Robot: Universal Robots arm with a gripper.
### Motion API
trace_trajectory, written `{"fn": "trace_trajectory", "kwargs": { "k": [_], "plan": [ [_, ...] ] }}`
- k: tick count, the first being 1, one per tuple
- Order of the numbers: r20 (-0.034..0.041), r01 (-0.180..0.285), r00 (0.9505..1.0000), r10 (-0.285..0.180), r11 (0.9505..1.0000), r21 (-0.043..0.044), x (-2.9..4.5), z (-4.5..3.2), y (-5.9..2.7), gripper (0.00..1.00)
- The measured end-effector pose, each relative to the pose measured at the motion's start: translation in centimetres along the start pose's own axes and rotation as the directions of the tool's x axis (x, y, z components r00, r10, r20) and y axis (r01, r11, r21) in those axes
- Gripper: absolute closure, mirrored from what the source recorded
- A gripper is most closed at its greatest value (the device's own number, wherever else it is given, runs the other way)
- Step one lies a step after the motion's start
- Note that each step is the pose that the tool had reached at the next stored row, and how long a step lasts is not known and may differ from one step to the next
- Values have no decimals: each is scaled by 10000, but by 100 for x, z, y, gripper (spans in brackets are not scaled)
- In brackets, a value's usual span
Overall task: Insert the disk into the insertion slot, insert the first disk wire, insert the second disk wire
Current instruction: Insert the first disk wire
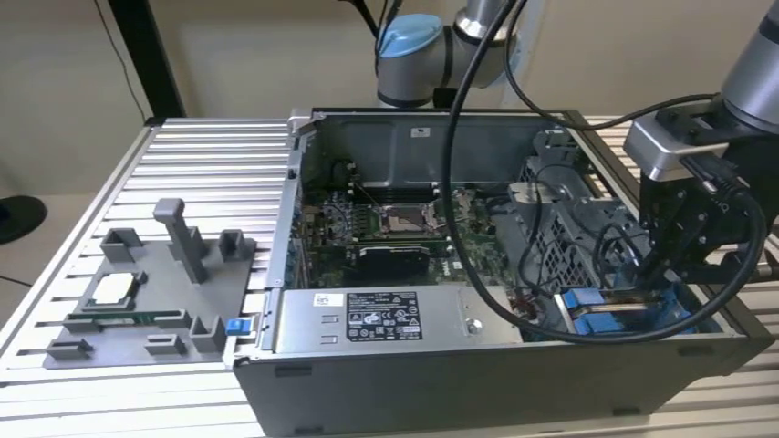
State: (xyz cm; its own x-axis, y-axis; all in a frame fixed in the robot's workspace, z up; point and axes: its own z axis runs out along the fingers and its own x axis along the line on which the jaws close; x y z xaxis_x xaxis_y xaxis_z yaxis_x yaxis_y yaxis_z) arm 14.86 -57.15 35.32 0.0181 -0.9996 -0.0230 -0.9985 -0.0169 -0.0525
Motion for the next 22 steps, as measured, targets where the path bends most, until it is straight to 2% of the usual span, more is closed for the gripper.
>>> {"fn": "trace_trajectory", "kwargs": {
  "k": [6,15,22],
  "plan": [
    [0,0,10000,0,10000,0,-4,16,-14,100],
    [0,11,10000,-11,10000,0,-59,76,-29,100],
    [0,5,10000,-5,10000,0,-65,98,13,100]
  ]
}}
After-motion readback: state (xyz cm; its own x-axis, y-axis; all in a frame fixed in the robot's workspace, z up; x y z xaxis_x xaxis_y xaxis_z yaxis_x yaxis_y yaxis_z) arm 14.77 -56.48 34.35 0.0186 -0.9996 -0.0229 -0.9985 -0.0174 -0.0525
